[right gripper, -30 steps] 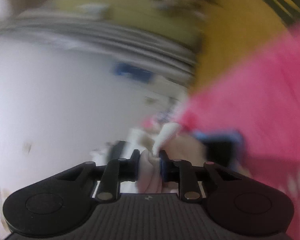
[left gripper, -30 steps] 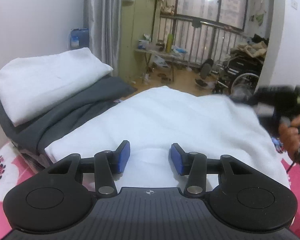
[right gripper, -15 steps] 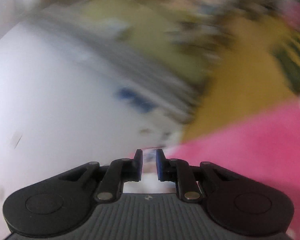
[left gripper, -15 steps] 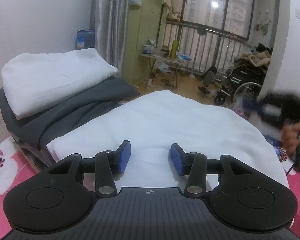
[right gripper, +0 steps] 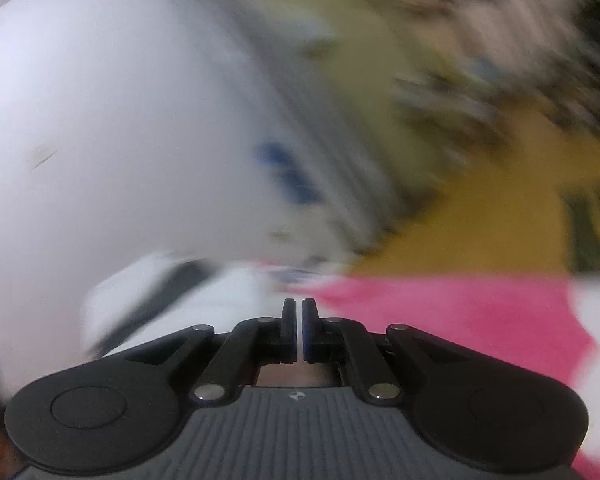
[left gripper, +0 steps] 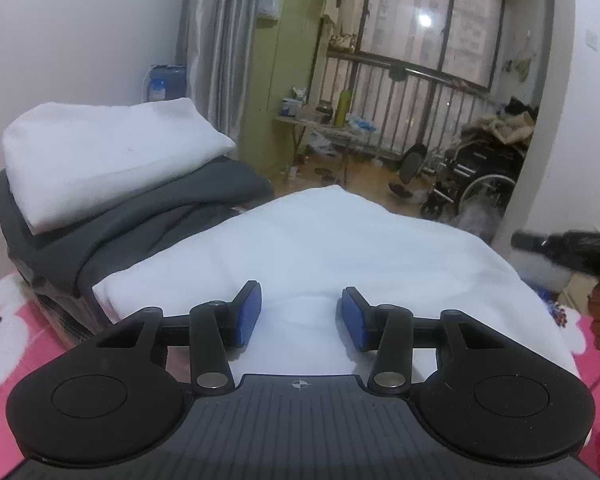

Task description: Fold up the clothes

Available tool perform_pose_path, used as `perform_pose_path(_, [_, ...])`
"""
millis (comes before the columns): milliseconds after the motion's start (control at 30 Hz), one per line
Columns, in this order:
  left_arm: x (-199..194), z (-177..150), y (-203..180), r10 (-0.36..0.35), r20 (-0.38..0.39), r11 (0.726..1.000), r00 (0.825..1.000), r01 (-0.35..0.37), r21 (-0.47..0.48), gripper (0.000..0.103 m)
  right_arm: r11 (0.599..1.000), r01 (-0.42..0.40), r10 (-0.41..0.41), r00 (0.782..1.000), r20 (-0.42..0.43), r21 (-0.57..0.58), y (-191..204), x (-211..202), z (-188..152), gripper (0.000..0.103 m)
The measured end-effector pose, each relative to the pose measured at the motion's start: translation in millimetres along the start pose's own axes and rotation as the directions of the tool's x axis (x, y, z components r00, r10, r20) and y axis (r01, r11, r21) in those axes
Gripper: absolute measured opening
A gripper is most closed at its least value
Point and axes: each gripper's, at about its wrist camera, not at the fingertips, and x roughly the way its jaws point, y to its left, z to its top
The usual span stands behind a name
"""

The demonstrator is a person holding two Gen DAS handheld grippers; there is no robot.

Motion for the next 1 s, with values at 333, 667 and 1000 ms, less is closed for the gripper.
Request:
perform_pose_path(333, [-0.3, 0.1, 2.3, -0.014, 0.004, 0.999, 1.000, 0.014, -0.031, 0.044, 0.933, 0.015, -0.167, 0.904, -0.395, -0.359, 20.9, 5.4, -70.9, 0.007])
perform_pose_path(667, [-39.8, 15.2, -38.4, -0.115, 0.107, 0.987, 0.988, 0.102, 0.120, 0.046, 0.964, -0.043, 0.011, 0.993, -0.122, -0.263, 68.8, 14.6, 16.6, 0.007])
perform_pose_path(1000, [-12.6, -15.5, -63.0, -0.198, -0.078, 0.950, 0.977, 0.210, 0.230, 0.047, 0.988, 0.005, -0.055, 0.943, -0.328, -0.152, 53.0, 190.3, 22.3, 0.006])
